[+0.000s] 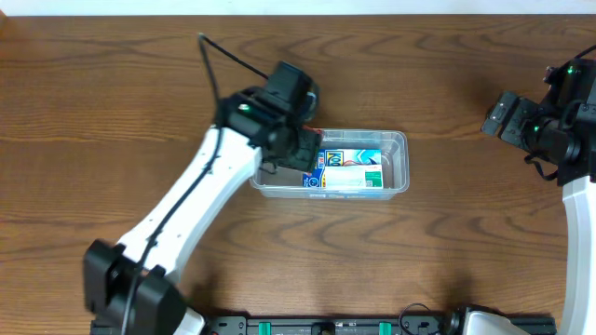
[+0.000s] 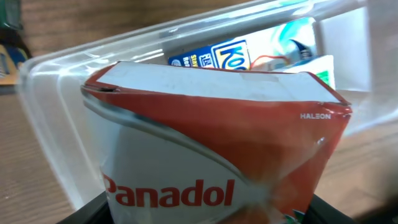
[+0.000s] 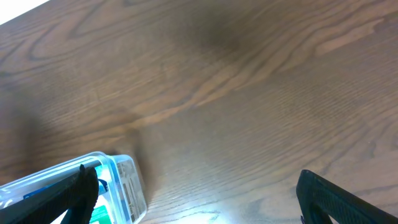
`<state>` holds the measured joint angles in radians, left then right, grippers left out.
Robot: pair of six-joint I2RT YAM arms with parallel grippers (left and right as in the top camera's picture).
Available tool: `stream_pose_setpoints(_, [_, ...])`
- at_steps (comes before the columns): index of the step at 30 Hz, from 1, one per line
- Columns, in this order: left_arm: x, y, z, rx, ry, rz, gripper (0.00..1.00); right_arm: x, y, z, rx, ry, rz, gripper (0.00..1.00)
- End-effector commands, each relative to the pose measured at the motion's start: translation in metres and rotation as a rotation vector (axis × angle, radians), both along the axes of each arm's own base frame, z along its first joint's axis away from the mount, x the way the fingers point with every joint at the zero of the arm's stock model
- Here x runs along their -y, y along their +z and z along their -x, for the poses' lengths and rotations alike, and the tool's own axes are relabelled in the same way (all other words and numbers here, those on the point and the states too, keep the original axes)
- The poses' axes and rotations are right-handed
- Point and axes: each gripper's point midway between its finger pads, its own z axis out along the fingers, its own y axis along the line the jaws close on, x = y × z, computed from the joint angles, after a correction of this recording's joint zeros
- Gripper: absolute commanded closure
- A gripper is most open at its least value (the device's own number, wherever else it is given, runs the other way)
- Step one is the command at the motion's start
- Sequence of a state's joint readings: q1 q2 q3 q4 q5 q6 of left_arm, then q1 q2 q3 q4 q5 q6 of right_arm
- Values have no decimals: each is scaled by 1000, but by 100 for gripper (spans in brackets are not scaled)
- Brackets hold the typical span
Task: Pack container
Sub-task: 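Carry the red box over the container's left end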
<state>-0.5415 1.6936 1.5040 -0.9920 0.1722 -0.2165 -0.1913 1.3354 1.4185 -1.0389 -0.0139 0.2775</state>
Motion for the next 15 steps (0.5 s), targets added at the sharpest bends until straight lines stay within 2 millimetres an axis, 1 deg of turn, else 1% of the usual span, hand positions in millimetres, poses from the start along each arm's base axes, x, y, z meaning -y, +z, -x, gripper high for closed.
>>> stream_pose_setpoints(1, [-4,-23,-7,-30,67,-64,35,4,1,-1,1,-13,4,1])
stream_pose_setpoints(4, [-2,-41,-10,-68,91,-82,34,4,1,-1,1,-13,4,1])
stream_pose_setpoints(7, [-2,-56,-12,-97,113,-99,34,4,1,-1,1,-13,4,1])
stream_pose_setpoints(10, [-3,-68,-12,-125,137,-120,35,4,1,-1,1,-13,4,1])
stream_pose_setpoints(15, [-11,-84,-15,-145,209,-172,35,4,1,-1,1,-13,4,1])
